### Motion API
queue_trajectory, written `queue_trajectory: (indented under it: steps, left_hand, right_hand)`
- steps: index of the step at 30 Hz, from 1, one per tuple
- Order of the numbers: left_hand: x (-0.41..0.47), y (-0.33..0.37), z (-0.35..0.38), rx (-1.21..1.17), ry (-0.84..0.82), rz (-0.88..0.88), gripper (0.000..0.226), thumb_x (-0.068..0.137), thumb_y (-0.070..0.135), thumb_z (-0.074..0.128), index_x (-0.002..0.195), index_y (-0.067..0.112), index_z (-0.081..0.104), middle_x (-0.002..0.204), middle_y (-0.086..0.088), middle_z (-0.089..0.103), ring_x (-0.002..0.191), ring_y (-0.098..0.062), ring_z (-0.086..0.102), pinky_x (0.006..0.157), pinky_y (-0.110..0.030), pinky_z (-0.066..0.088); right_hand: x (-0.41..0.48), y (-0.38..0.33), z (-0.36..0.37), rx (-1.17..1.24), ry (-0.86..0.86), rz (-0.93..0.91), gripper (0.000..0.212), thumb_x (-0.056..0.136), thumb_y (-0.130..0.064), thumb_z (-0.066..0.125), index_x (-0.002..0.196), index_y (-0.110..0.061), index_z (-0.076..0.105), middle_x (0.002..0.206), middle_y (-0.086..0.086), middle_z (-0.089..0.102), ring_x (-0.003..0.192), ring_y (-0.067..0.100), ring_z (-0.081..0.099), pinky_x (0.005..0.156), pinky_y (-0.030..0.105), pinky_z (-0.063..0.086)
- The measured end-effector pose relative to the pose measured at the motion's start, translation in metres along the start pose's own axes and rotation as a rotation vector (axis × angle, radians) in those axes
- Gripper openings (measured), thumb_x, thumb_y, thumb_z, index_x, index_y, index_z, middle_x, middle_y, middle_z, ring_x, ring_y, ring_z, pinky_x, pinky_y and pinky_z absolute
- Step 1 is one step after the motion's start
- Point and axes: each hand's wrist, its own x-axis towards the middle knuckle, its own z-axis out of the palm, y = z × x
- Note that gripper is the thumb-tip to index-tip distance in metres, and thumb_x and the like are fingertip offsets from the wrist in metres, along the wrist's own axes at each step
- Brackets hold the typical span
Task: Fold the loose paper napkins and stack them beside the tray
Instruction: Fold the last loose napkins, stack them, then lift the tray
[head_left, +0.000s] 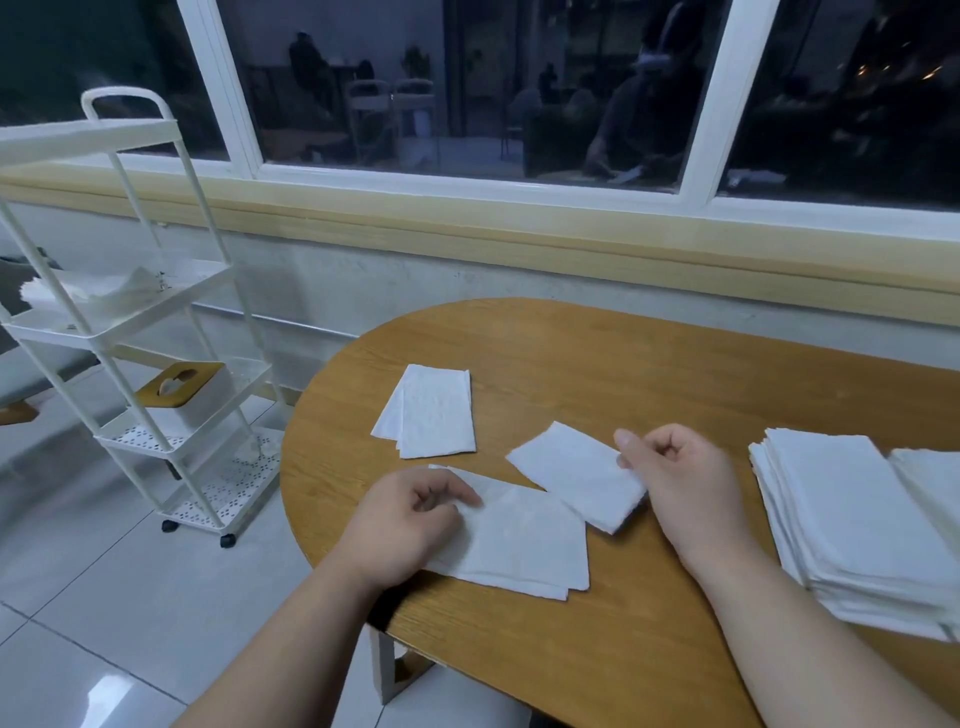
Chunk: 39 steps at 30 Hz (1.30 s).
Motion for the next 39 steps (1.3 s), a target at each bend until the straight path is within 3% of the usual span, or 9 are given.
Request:
queue_trajectory:
  steps: [2, 7, 15, 18, 20, 25, 28, 32, 39]
  left_hand:
    - [0.0, 0.003, 0.0, 0.033, -0.026, -0.004, 0.03, 0.08, 0.015, 0.057, 0.085, 0.039, 0.075, 0.052, 0.013, 0.041, 0.049, -0.004, 0.038, 0.051, -0.021, 0.032]
    - [-0.002, 0.013, 0.007, 0.025, -0.016, -0.053, 0.04, 0.09, 0.004, 0.058, 0.095, 0.039, 0.076, 0.057, 0.008, 0.043, 0.046, -0.006, 0.035, 0.047, -0.018, 0.03]
    - [-0.007, 0.034, 0.041, 0.005, -0.013, -0.005, 0.052, 0.098, 0.012, 0.052, 0.118, 0.06, 0.055, 0.053, 0.019, 0.049, 0.054, -0.002, 0.047, 0.058, -0.018, 0.039]
    - [-0.01, 0.032, 0.039, -0.072, 0.039, 0.032, 0.043, 0.104, 0.025, 0.049, 0.13, 0.06, 0.05, 0.087, 0.036, 0.064, 0.089, 0.016, 0.058, 0.08, -0.012, 0.04]
    - [-0.013, 0.033, 0.037, -0.124, 0.037, 0.053, 0.039, 0.106, 0.031, 0.044, 0.136, 0.056, 0.045, 0.124, 0.046, 0.05, 0.115, 0.032, 0.038, 0.093, -0.001, 0.03]
    - [-0.014, 0.031, 0.035, -0.07, 0.037, 0.122, 0.056, 0.09, 0.072, 0.027, 0.144, 0.061, 0.03, 0.135, 0.056, 0.032, 0.129, 0.03, 0.024, 0.101, -0.002, 0.019]
    - [-0.015, 0.031, 0.036, -0.067, 0.018, 0.114, 0.058, 0.084, 0.074, 0.04, 0.139, 0.07, 0.025, 0.098, 0.038, 0.058, 0.097, 0.019, 0.052, 0.089, -0.007, 0.036]
    - [-0.013, 0.028, 0.039, 0.045, -0.005, 0.106, 0.074, 0.092, 0.032, 0.068, 0.132, 0.079, 0.026, 0.073, 0.008, 0.04, 0.065, -0.006, 0.043, 0.066, -0.024, 0.043]
    - [-0.021, 0.045, 0.041, -0.044, -0.062, 0.152, 0.069, 0.095, 0.009, 0.065, 0.131, 0.064, 0.045, 0.057, 0.015, 0.036, 0.055, -0.004, 0.033, 0.056, -0.013, 0.032]
  right_hand:
    - [-0.005, 0.003, -0.009, -0.111, 0.082, -0.007, 0.01, 0.087, -0.019, 0.071, 0.083, -0.023, 0.064, 0.082, -0.005, 0.067, 0.073, 0.008, 0.06, 0.061, 0.025, 0.043]
    - [-0.025, -0.001, -0.033, -0.201, 0.069, -0.115, 0.043, 0.086, 0.005, 0.056, 0.094, -0.037, 0.059, 0.11, -0.018, 0.06, 0.095, -0.018, 0.05, 0.07, -0.004, 0.034]
    - [-0.057, -0.056, -0.065, 0.303, -0.121, -0.436, 0.038, 0.075, 0.008, 0.066, 0.088, -0.027, 0.07, 0.098, -0.013, 0.07, 0.099, 0.005, 0.064, 0.089, 0.015, 0.046]
    - [-0.058, -0.055, -0.059, 0.607, -0.263, -0.338, 0.039, 0.068, 0.005, 0.066, 0.088, -0.028, 0.074, 0.098, -0.004, 0.071, 0.1, 0.014, 0.064, 0.091, 0.029, 0.05]
    - [-0.059, -0.044, -0.042, 0.547, -0.281, -0.24, 0.038, 0.067, 0.003, 0.066, 0.085, -0.03, 0.073, 0.095, -0.008, 0.07, 0.094, 0.012, 0.064, 0.085, 0.026, 0.05]
    - [-0.063, -0.005, 0.001, 0.075, -0.163, -0.033, 0.037, 0.082, 0.008, 0.057, 0.087, -0.027, 0.068, 0.098, -0.015, 0.066, 0.068, 0.005, 0.057, 0.058, 0.011, 0.042]
    - [-0.061, 0.008, 0.009, -0.07, -0.14, -0.113, 0.039, 0.082, 0.008, 0.054, 0.084, -0.029, 0.065, 0.101, -0.017, 0.061, 0.087, 0.0, 0.057, 0.067, 0.007, 0.039]
    - [-0.06, 0.009, 0.01, -0.178, -0.227, -0.179, 0.04, 0.084, 0.009, 0.05, 0.088, -0.028, 0.063, 0.104, -0.017, 0.057, 0.096, -0.008, 0.053, 0.074, 0.006, 0.039]
    - [-0.066, -0.004, -0.027, -0.377, -0.278, -0.32, 0.022, 0.087, -0.017, 0.06, 0.09, -0.035, 0.047, 0.131, -0.024, 0.04, 0.128, -0.003, 0.032, 0.102, 0.02, 0.029]
